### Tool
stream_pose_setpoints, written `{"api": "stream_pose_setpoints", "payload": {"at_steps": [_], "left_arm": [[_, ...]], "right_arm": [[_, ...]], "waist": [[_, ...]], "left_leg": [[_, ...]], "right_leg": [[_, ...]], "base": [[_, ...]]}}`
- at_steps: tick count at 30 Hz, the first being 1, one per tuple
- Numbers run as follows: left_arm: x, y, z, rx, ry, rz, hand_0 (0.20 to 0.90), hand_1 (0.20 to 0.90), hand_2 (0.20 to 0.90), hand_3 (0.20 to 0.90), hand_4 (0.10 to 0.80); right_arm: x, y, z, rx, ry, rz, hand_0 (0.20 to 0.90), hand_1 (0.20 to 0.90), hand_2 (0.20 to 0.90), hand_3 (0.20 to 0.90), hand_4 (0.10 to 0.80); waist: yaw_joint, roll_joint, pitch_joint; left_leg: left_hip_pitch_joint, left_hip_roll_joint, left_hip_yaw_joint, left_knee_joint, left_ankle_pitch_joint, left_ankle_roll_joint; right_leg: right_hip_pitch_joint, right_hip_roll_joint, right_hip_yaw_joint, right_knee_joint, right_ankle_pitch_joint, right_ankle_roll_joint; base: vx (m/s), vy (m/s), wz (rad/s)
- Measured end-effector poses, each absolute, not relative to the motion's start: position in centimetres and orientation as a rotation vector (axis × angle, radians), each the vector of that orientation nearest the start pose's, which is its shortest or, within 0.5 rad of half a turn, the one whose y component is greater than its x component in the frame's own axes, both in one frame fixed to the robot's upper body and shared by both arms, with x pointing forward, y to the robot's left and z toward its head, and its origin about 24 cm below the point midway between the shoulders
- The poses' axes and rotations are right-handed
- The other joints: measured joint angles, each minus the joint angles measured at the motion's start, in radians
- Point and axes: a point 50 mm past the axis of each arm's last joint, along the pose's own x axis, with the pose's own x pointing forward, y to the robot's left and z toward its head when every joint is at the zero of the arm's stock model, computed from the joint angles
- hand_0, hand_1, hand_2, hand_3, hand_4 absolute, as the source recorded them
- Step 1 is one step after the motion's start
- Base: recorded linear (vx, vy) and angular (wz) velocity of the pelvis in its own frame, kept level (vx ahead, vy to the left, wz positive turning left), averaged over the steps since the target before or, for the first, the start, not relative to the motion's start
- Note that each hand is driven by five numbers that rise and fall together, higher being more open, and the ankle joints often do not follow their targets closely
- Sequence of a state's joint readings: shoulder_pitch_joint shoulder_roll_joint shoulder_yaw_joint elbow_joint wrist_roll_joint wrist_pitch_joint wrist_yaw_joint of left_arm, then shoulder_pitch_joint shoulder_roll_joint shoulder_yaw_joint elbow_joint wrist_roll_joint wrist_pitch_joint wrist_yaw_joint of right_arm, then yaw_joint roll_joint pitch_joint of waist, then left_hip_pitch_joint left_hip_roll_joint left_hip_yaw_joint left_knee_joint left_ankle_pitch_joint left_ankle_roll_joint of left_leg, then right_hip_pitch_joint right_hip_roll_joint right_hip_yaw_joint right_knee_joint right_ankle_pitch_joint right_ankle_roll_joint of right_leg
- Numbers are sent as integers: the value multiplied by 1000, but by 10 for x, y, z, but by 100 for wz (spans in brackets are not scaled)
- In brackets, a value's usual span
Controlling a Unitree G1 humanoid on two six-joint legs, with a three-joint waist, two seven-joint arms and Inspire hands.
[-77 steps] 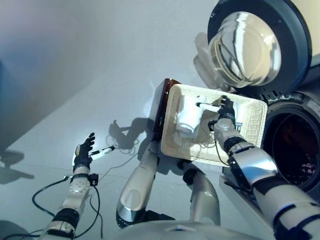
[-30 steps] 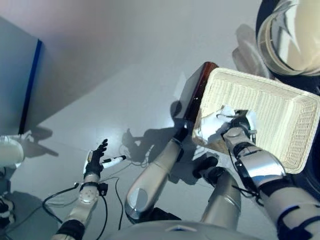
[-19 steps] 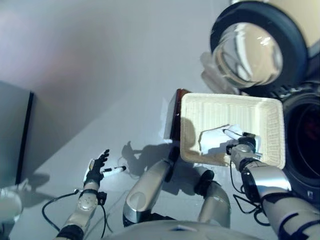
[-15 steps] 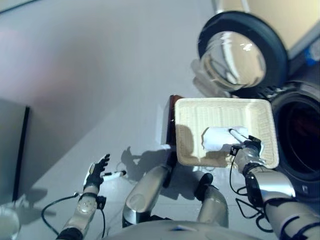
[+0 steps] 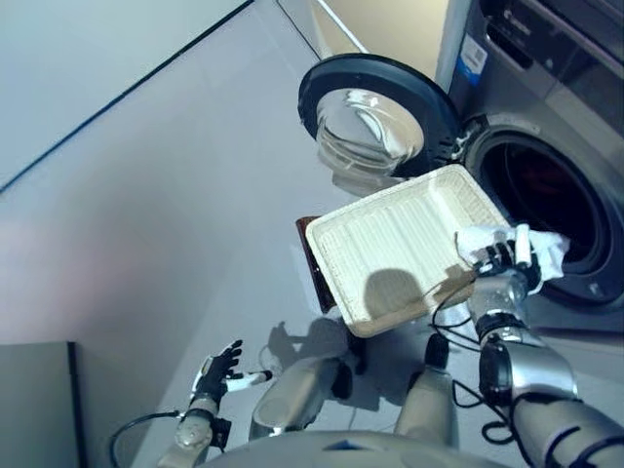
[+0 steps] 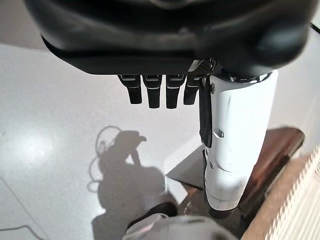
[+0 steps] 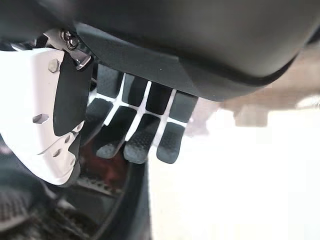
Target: Pick up the clothes and place them into the washing machine
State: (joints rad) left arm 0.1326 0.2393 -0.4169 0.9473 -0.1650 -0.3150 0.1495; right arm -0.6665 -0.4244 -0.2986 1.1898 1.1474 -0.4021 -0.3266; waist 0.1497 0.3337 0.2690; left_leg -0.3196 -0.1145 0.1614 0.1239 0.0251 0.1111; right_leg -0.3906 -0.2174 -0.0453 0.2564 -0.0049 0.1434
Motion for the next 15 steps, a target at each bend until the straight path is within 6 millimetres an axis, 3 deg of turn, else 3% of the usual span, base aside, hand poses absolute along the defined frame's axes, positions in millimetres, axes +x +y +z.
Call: {"api": "stream_pose_setpoints", "payload": {"at_steps": [2, 5, 6, 7, 9, 10, 11, 12, 15], "left_arm": [[109, 179, -142, 245, 791, -67, 900, 900, 900, 900, 800], [109, 178, -142, 240, 793, -64, 900, 900, 900, 900, 800], [108, 178, -143, 239, 795, -63, 900, 900, 900, 900, 800], [108, 177, -143, 241, 796, -71, 900, 900, 900, 900, 800], [109, 175, -143, 244, 792, -85, 900, 900, 900, 900, 800], [109, 175, -143, 247, 790, -83, 900, 900, 900, 900, 800], [109, 176, -143, 252, 791, -71, 900, 900, 900, 900, 800], [110, 176, -142, 253, 787, -53, 900, 900, 900, 900, 800], [118, 177, -137, 228, 742, -26, 900, 900, 900, 900, 800]], "right_arm": [[312, -343, 49, 905, -87, -1071, 200, 200, 200, 200, 300], [318, -352, 69, 904, -139, -1073, 200, 200, 200, 200, 300], [323, -353, 77, 854, -132, -1063, 442, 442, 442, 442, 473], [325, -355, 82, 797, -112, -1054, 900, 900, 900, 900, 800], [325, -364, 88, 553, -6, -1041, 900, 900, 900, 900, 800], [329, -361, 91, 357, 74, -1022, 900, 900, 900, 900, 800], [336, -354, 96, 49, 130, -955, 900, 900, 900, 900, 800], [344, -342, 101, -137, 117, -875, 900, 900, 900, 900, 800], [350, -321, 104, -312, 45, -646, 900, 900, 900, 900, 800]], "waist": [[1, 34, 1], [4, 55, 0], [5, 56, 1], [3, 57, 0], [2, 56, 1], [1, 49, 6], [-4, 41, 12], [-17, 31, 21], [-29, 7, 39]], "left_leg": [[-3, -6, 5, -9, 7, -4], [-4, -7, 17, -20, 7, -5], [-5, -7, 28, -27, 12, -4], [-5, -7, 30, -29, 15, 0], [-5, -7, 30, -30, 16, 2], [-6, -7, 30, -29, 16, 2], [-8, -6, 31, -29, 16, 2], [-18, -6, 20, -18, 16, 2], [-21, 3, 9, -19, 17, 3]], "right_leg": [[-7, -1, 9, -1, 5, 4], [-21, -2, 22, 1, 4, 4], [-36, 0, 35, 2, 6, 5], [-39, 1, 37, 2, 7, 7], [-40, 2, 44, -1, 7, 7], [-39, 4, 47, 2, 7, 7], [-54, 8, 60, 4, 6, 6], [-62, 9, 62, 17, 6, 4], [-68, 21, 61, 27, 7, 2]], "base": [[-1, 33, -10], [16, 15, -15], [33, 4, -21], [12, 3, -20], [-1, -16, -11], [-7, -44, -21], [-17, -30, -25], [-26, -63, -20], [-15, -112, -3]]}}
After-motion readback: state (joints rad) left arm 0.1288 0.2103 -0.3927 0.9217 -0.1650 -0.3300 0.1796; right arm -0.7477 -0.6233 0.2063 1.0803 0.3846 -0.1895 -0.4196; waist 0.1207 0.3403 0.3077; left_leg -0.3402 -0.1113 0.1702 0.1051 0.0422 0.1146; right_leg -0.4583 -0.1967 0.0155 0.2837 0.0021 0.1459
